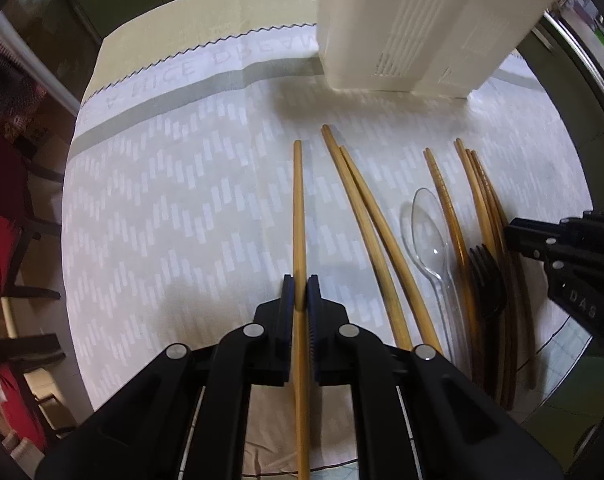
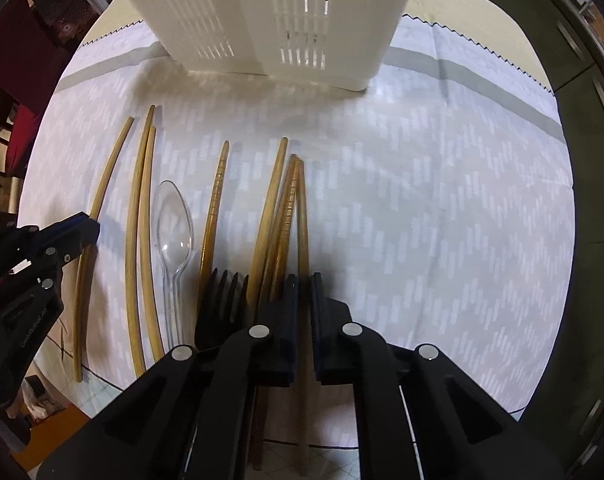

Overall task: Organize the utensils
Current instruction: 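Close the left tool on a wooden chopstick while the right tool grasps another chopstick, then lift both held chopsticks upright and carry them over the white utensil holder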

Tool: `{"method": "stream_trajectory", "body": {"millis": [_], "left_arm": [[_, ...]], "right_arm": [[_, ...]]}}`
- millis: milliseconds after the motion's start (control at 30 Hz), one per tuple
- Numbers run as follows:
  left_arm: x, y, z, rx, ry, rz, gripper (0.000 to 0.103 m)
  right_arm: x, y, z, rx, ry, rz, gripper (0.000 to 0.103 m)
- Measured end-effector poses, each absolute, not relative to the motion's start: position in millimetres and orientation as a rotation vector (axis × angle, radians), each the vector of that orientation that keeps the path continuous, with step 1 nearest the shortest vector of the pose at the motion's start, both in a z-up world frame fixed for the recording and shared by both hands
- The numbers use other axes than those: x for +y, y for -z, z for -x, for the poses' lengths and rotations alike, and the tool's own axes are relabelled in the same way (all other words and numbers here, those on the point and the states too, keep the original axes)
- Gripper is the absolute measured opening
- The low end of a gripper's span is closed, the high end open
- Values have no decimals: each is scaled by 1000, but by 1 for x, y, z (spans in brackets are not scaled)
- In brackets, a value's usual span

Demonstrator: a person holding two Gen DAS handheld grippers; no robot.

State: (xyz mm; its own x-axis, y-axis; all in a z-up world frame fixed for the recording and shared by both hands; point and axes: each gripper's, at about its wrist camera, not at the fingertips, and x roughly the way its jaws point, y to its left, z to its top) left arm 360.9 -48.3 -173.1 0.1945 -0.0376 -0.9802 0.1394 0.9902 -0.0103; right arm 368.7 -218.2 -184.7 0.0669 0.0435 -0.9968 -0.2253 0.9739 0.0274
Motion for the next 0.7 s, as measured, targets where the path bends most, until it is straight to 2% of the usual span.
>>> {"method": "stream_trajectory", "body": {"millis": [200, 400, 700], "left_arm": [[-53, 174, -361, 1365, 141, -138, 7], [-47, 167, -359, 1322, 168, -112, 6], [-33, 86, -323, 1095, 227, -49, 6]], "right_arm": [[-235, 179, -364, 1450, -235, 69, 6], [-256, 141, -346, 1321, -299, -10, 6], [-303, 78, -317, 1095, -368, -130, 6]]}}
